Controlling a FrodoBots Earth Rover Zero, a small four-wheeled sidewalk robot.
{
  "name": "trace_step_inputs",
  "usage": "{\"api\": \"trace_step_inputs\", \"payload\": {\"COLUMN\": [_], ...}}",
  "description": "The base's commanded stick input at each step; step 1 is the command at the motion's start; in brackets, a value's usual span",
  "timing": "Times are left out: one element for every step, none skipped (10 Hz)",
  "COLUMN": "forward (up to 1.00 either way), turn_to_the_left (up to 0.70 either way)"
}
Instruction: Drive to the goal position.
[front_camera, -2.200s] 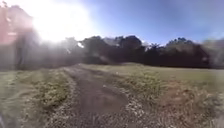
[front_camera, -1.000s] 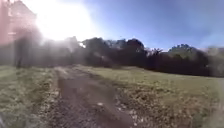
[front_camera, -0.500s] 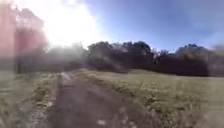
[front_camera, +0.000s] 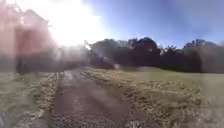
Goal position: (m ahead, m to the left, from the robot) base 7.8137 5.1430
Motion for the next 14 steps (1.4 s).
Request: {"api": "trace_step_inputs", "payload": {"forward": [0.70, 0.70, 0.70, 0.70, 0.70, 0.70, 0.70, 0.70, 0.70, 0.70, 0.70, 0.70, 0.70, 0.70], "turn_to_the_left": [0.00, 0.00, 0.01, 0.35, 0.35, 0.35, 0.33, 0.08, 0.00, 0.00, 0.00, 0.00, 0.00, 0.00]}}
